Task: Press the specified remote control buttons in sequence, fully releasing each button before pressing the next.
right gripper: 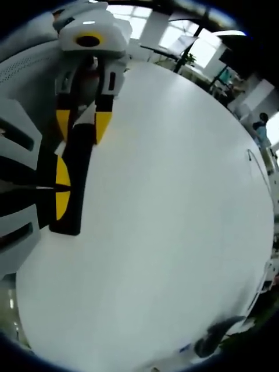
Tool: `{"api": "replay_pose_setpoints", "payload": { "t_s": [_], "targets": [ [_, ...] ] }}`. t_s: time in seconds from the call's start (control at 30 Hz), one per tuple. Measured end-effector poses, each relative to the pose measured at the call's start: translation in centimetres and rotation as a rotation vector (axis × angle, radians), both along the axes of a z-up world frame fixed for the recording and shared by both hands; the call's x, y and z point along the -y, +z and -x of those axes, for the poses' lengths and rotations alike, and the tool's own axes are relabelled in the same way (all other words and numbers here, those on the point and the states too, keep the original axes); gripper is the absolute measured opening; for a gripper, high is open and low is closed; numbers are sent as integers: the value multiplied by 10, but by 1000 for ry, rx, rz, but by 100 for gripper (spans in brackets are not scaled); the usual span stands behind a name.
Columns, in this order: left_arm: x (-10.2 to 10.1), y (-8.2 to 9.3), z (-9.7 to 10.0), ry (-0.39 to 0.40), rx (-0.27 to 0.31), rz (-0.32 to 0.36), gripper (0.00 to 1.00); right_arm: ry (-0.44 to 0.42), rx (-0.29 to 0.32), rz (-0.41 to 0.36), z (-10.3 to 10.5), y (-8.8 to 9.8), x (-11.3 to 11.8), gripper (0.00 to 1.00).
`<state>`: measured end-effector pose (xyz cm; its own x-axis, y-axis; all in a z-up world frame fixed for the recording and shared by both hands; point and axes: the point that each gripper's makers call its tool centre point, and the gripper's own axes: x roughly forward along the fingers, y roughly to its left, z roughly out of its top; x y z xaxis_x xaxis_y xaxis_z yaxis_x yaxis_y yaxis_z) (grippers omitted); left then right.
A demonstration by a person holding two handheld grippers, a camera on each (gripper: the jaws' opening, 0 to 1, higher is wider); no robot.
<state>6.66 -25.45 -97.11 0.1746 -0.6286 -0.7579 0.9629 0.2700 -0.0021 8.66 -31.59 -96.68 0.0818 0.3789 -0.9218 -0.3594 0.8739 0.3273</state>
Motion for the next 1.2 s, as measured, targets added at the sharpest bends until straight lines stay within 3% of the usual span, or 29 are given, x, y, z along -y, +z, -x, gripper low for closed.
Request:
{"api": "replay_pose_setpoints", "payload": {
  "t_s": [0.33, 0.53, 0.8, 1.2],
  "targets": [
    [0, 0, -1, -2, 3, 13, 24, 52, 0, 33, 0, 1, -1, 0],
    [0, 0, -1, -1, 2, 15, 24, 30, -34, 46, -2, 0, 0, 0],
    [0, 0, -1, -6, 5, 18, 24, 80, -10, 88, -1, 0, -2, 0],
    [0, 0, 0, -12, 5, 24, 24, 70, -38, 57, -1, 2, -1, 0]
  ]
}}
